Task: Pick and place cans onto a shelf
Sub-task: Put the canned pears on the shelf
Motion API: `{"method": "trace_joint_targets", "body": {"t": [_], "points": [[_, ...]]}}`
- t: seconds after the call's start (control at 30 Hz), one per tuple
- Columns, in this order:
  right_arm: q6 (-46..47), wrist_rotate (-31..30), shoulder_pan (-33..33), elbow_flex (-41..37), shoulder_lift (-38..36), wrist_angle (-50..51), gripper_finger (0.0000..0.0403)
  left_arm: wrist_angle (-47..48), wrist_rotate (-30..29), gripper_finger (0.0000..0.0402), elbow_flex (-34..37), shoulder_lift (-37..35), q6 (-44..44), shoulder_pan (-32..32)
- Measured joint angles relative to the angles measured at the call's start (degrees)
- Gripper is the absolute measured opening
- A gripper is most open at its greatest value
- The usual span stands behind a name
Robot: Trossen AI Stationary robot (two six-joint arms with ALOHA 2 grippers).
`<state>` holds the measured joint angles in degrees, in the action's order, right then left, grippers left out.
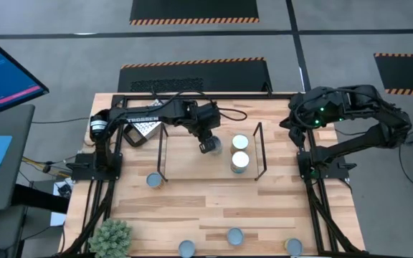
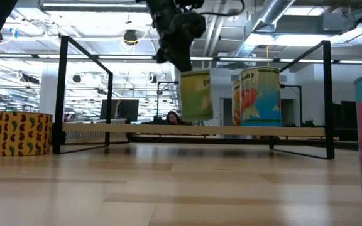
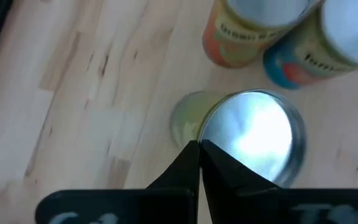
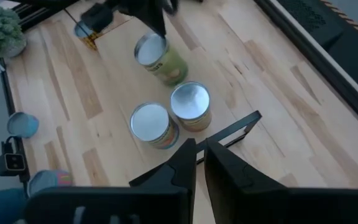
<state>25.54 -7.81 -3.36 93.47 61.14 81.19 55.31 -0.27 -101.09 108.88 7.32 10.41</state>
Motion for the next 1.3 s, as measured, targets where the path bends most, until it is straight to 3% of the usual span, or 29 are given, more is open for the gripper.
{"method": "trace_joint_targets", "body": {"t": [1.1,1.3], "points": [[0.0,0.0,0.0,0.0,0.1,0.8,0.0059,-3.8,1.0,0.0000,0.1,1.1,-1.1,0.1],[0.0,0.0,0.0,0.0,0.1,0.8,0.0059,-3.8,1.0,0.0030,0.1,1.1,-1.5,0.2]]}}
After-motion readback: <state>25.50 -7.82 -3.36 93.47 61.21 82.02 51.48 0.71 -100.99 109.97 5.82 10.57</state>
